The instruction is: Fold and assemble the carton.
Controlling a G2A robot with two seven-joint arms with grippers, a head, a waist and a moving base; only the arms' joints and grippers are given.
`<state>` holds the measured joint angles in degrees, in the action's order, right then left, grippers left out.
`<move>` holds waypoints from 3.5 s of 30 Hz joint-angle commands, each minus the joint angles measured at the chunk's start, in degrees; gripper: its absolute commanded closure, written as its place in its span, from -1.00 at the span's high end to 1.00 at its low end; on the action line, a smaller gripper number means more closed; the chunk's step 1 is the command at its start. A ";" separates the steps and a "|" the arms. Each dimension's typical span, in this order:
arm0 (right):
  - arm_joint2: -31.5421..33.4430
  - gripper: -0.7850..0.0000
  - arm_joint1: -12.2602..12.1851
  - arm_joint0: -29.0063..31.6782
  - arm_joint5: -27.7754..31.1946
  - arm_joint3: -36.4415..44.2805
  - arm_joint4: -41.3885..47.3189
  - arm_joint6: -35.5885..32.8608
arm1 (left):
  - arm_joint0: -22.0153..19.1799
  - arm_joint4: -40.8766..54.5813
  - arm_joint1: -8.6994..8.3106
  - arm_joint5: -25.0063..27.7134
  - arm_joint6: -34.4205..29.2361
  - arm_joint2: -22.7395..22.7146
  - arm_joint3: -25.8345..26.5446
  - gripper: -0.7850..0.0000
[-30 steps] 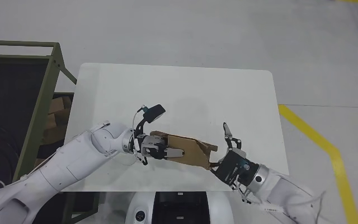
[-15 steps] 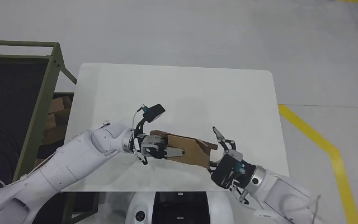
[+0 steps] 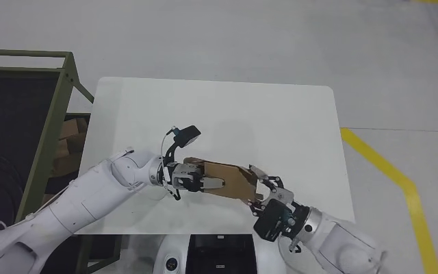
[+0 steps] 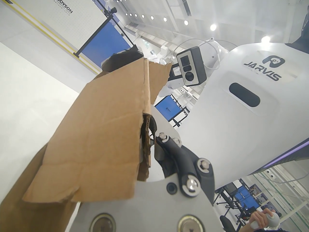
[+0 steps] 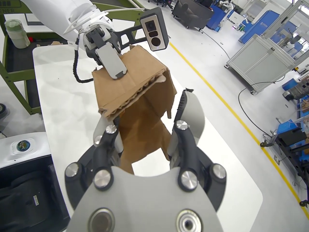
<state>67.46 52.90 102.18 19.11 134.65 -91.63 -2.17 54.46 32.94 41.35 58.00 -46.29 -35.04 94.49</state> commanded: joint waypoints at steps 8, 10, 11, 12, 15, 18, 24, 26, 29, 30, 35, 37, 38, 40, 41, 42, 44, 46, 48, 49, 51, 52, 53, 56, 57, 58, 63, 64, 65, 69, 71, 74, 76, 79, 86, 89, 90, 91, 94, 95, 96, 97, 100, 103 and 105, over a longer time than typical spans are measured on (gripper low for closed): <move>-0.50 -0.31 0.22 -0.02 0.75 0.00 -1.39 -0.14 | 0.22 0.26 0.08 0.00 0.00 -0.35 -0.19 -1.00; -0.56 -0.34 0.23 -0.09 1.59 0.00 -1.40 -0.50 | 0.27 0.17 0.08 0.00 0.00 -0.42 -0.12 -1.00; -0.58 -0.36 0.24 -0.17 2.19 0.00 -1.27 -0.71 | 0.29 0.10 0.07 0.00 0.00 -0.43 -0.09 -1.00; -0.58 -0.36 0.24 -0.29 2.82 0.00 -1.09 -0.97 | 0.31 0.10 0.06 0.00 0.00 -0.41 -0.02 -1.00; -0.50 -0.44 0.22 -0.90 5.23 0.00 -0.29 -1.66 | 0.30 -0.05 0.02 0.00 0.00 -0.38 0.12 -1.00; -0.37 -0.46 0.24 -1.42 6.78 0.00 0.62 -2.62 | 0.22 -0.23 -0.05 0.00 0.00 -0.22 0.52 -1.00; -0.48 -0.44 0.38 -2.29 8.12 0.00 1.94 -4.05 | -0.14 -0.62 -0.28 0.00 -0.01 0.54 1.38 -1.00; -0.48 -0.43 0.39 -2.73 9.47 -0.06 2.97 -3.90 | -0.29 -0.66 -0.39 0.00 -0.01 0.84 1.60 -1.00; 0.31 -0.43 0.36 -3.49 11.47 -0.88 5.15 -2.99 | -0.54 -0.67 -0.58 0.00 -0.01 1.18 1.84 -1.00; 0.66 -0.44 0.32 -3.82 12.57 -1.23 5.90 -2.29 | -0.59 -0.60 -0.66 0.00 -0.01 1.31 1.97 -1.00; 2.69 -0.42 -0.04 -5.25 19.78 -3.53 9.05 1.92 | -1.07 -0.43 -1.13 0.00 -0.01 2.10 2.66 -1.00; 3.26 -0.40 -0.19 -5.77 22.37 -4.25 9.67 2.61 | -1.28 -0.17 -1.31 0.00 -0.01 2.54 3.05 -1.00; 3.46 -0.40 -0.25 -6.00 23.31 -4.51 9.94 2.67 | -1.42 -0.08 -1.40 0.00 -0.01 2.77 3.13 -1.00; 3.65 -0.39 -0.29 -6.49 24.47 -4.83 10.35 2.67 | -1.77 -0.11 -1.57 0.00 -0.01 3.40 3.34 -1.00; 3.65 -0.40 -0.29 -6.68 24.64 -4.99 10.55 2.63 | -1.99 -0.28 -1.67 0.00 -0.01 3.79 3.40 -1.00; 3.58 -0.40 -0.27 -6.86 24.71 -5.10 10.74 2.55 | -2.25 -0.44 -1.77 0.00 -0.01 4.12 3.39 -1.00; 3.35 -0.43 -0.23 -7.24 24.68 -5.23 10.97 2.31 | -2.70 -0.27 -1.94 0.00 -0.01 4.75 3.42 -1.00; 3.08 -0.43 -0.18 -7.57 24.59 -5.29 11.14 2.05 | -3.18 -0.23 -2.09 0.00 -0.01 5.32 3.46 -1.00; 2.80 -0.44 -0.14 -7.91 24.64 -5.27 11.26 1.80 | -3.60 -0.12 -2.23 0.00 -0.01 5.82 3.48 -1.00; 2.66 -0.44 -0.12 -8.08 24.67 -5.28 11.28 1.64 | -3.79 -0.08 -2.30 0.00 -0.01 6.05 3.49 -1.00; 2.37 -0.44 -0.08 -8.38 24.83 -5.32 11.43 1.24 | -4.15 -0.04 -2.42 0.00 -0.01 6.48 3.51 -1.00; 2.22 -0.45 -0.06 -8.53 24.83 -5.33 11.46 0.96 | -4.30 -0.08 -2.48 0.00 -0.01 6.76 3.54 -1.00; 2.01 -0.46 -0.04 -8.67 24.89 -5.33 11.54 0.67 | -4.46 -0.16 -2.54 0.00 -0.01 7.08 3.58 -1.00; 1.34 -0.47 0.05 -9.29 24.88 -5.33 11.71 -0.14 | -5.08 -0.37 -2.67 0.00 -0.01 7.99 3.52 -1.00; 1.11 -0.47 0.08 -9.49 24.92 -5.37 11.81 -0.39 | -5.30 -0.35 -2.70 0.00 -0.01 8.25 3.52 -1.00; 0.91 -0.49 0.12 -9.70 24.91 -5.39 11.93 -0.62 | -5.51 -0.29 -2.73 0.00 -0.01 8.48 3.50 -1.00; 0.09 -0.51 0.29 -10.41 23.70 -5.26 12.06 -2.81 | -6.36 -0.05 -2.85 0.00 -0.01 9.42 3.45 -1.00; -0.12 -0.51 0.33 -10.49 23.35 -5.13 12.12 -3.30 | -6.50 -0.02 -2.87 0.00 -0.01 9.58 3.45 -1.00; -0.29 -0.51 0.37 -10.58 23.03 -5.06 12.14 -3.74 | -6.62 -0.01 -2.89 0.00 -0.01 9.73 3.45 -1.00; -0.93 -0.56 0.53 -10.88 21.72 -4.80 12.21 -5.04 | -7.09 0.05 -2.92 0.00 -0.01 10.38 3.37 -1.00; -1.23 -0.56 0.58 -11.07 21.49 -4.70 12.18 -5.53 | -7.32 0.05 -2.92 0.00 -0.01 10.64 3.35 -1.00; -1.49 -0.56 0.65 -11.32 21.31 -4.70 12.33 -5.90 | -7.61 0.16 -2.92 0.00 -0.01 10.95 3.27 -1.00; -1.60 -0.56 0.67 -11.42 21.27 -4.66 12.40 -6.18 | -7.73 0.33 -2.92 0.00 -0.01 11.07 3.22 -1.00; -1.68 -0.54 0.70 -11.54 21.28 -4.64 12.53 -6.40 | -7.87 0.38 -2.92 0.00 -0.01 11.18 3.13 -1.00; -0.43 -0.32 0.62 -10.57 20.10 -4.34 12.93 -5.45 | -7.21 1.28 -2.81 0.00 0.00 9.43 2.63 -1.00; 1.59 -0.30 0.37 -8.60 19.54 -3.83 12.93 -3.89 | -6.58 1.26 -2.83 0.00 0.00 8.41 2.70 -1.00; 2.43 -0.30 0.26 -7.76 19.40 -3.72 13.01 -3.31 | -6.33 1.25 -2.85 0.00 0.00 8.09 2.73 -1.00; 3.33 -0.30 0.14 -6.90 19.35 -3.55 12.96 -2.62 | -6.12 1.21 -2.87 0.00 0.00 7.73 2.77 -1.00; 6.23 -0.30 -0.21 -4.03 19.32 -3.36 12.98 -0.22 | -5.40 1.12 -2.93 0.00 0.00 6.74 2.90 -1.00; 7.29 -0.29 -0.33 -3.02 19.17 -3.30 12.92 0.62 | -5.18 1.08 -2.96 0.00 0.00 6.37 2.93 -1.00; 8.33 -0.29 -0.43 -1.91 19.07 -3.29 13.05 1.57 | -4.95 1.11 -2.98 0.00 0.00 5.94 2.96 -1.00; 9.45 -0.28 -0.54 -0.78 19.03 -3.33 13.22 2.51 | -4.70 1.03 -3.02 0.00 0.00 5.52 3.04 -1.00; 13.14 -0.25 -0.83 2.70 19.12 -3.88 14.38 5.67 | -3.84 0.84 -3.16 0.00 0.00 3.77 3.04 -1.00; 16.85 -0.15 -1.04 6.30 19.41 -4.85 16.62 8.97 | -2.55 0.58 -3.26 0.00 0.00 1.75 3.23 -1.00; 18.82 0.57 -1.16 8.42 20.97 -5.98 19.11 10.84 | -1.61 0.51 -3.28 0.00 0.00 0.59 3.47 -1.00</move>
<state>85.07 51.81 109.39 39.13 129.37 -74.11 7.68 52.27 33.49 38.07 58.00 -46.29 -33.78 97.82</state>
